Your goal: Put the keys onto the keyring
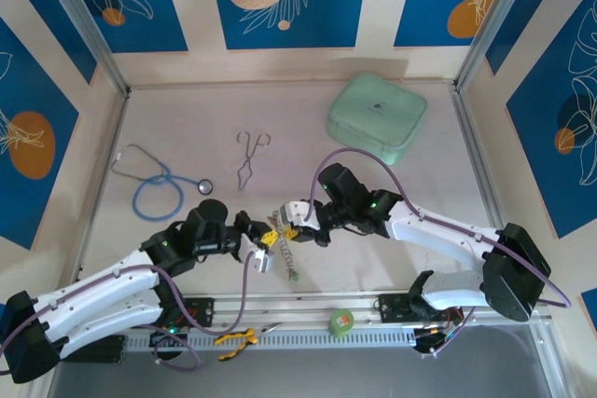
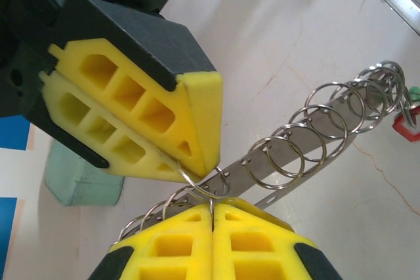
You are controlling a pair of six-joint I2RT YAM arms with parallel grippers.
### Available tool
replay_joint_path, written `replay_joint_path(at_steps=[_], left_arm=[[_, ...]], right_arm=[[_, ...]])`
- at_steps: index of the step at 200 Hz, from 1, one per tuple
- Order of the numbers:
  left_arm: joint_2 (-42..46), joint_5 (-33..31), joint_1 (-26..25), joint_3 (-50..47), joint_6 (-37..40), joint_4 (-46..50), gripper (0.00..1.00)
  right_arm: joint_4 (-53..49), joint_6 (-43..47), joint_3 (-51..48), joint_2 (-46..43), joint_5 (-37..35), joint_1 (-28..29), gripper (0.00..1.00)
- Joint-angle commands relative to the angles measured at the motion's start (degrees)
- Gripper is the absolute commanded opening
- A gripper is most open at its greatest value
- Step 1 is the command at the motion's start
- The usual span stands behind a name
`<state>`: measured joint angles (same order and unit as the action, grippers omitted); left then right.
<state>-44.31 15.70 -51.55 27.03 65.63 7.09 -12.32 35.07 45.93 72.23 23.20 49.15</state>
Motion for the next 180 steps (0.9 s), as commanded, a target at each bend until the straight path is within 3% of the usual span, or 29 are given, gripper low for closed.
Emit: replay_joint_path(at_steps=[1,123,150,180], left_arm=[[0.39,0.93,-1.09,-0.87,1.70,2.04,0.00],[0.61,-1.04,-1.23,-1.47,1.00,1.77,0.00],[2.28,-3.43,-1.27,-1.50,-0.27,2.51,0.24],[7.27,-6.36,-1.27,-0.72,-3.88,7.92,0.31]], right_arm=[[3.50,-1.60,1.89,-1.56,1.66,-0.71,0.00],[5.35,-3.18,0.65,-3.26,1.89,-1.07,0.00],[5.33,-3.08,0.13,-3.54,1.42,-1.16,0.00],[5.15,-1.91,-0.54,-3.56,0.65,-1.16,0.00]])
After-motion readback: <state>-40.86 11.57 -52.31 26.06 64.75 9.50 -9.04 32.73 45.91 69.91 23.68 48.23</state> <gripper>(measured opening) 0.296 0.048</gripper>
